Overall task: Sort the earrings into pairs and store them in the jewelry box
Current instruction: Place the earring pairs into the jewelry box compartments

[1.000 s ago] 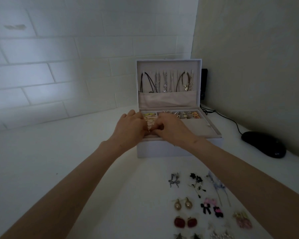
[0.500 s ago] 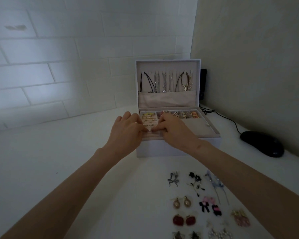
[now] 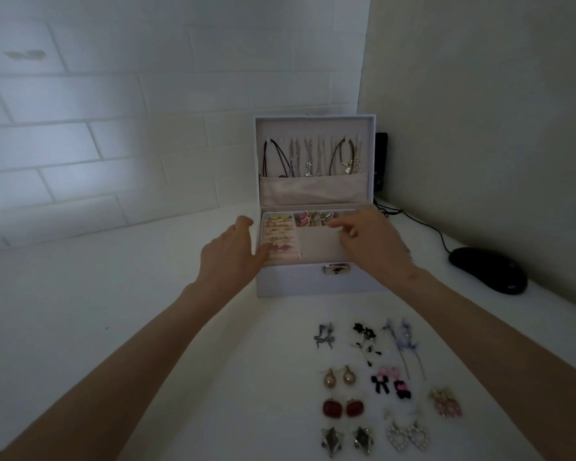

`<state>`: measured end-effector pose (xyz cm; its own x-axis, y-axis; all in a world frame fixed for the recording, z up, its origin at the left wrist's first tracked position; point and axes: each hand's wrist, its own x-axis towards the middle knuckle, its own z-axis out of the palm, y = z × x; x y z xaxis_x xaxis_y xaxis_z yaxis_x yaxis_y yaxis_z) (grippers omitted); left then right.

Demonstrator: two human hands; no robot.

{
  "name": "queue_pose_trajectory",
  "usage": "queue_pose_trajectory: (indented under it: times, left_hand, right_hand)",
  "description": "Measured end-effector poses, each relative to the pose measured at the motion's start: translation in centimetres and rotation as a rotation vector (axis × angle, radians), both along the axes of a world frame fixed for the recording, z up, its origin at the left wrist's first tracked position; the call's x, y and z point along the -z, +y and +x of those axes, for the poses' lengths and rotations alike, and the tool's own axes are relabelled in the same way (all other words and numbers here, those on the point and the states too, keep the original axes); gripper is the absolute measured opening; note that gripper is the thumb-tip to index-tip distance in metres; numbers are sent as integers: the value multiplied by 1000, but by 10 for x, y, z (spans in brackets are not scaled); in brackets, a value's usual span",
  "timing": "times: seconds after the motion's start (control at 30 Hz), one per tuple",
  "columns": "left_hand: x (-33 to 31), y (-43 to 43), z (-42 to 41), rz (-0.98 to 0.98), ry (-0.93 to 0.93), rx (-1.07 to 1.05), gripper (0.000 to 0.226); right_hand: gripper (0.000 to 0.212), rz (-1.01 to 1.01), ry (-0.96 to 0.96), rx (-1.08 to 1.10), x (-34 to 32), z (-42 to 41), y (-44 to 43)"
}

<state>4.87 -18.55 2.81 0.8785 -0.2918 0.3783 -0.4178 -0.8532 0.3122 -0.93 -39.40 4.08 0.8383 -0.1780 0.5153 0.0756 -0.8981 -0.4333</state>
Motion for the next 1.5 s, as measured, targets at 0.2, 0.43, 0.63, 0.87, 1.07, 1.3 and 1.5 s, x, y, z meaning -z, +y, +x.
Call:
queue_pose_trajectory:
  times: [0.2,0.43,0.63,0.87,1.07,1.3,1.5]
  left_hand:
    - [3,-9,13,104,279,-64,49]
    - [-1,-13,14,179,210,-68,36]
    - [-1,-14,9,185,164,-80,34]
    - [-5,-12,6,181,137,-70,35]
    - [-1,-13,-13,196,113,-37,33]
    - [7,-10,-28,176,97,-30,30]
    - [4,-11,-46,179,-77,-88,35]
  right_hand:
    - [38,-118,250,427,12,-15,-62]
    - [34,-116,338,355,18,-12,-72]
    - [31,-194,317,306,21,-12,-75]
    - [38,-239,303,326,16,-22,-79]
    - [31,-249,262,335,20,-46,-81]
    - [32,-185,225,323,27,-65,-76]
    - [33,-106,173,275,15,-68,-73]
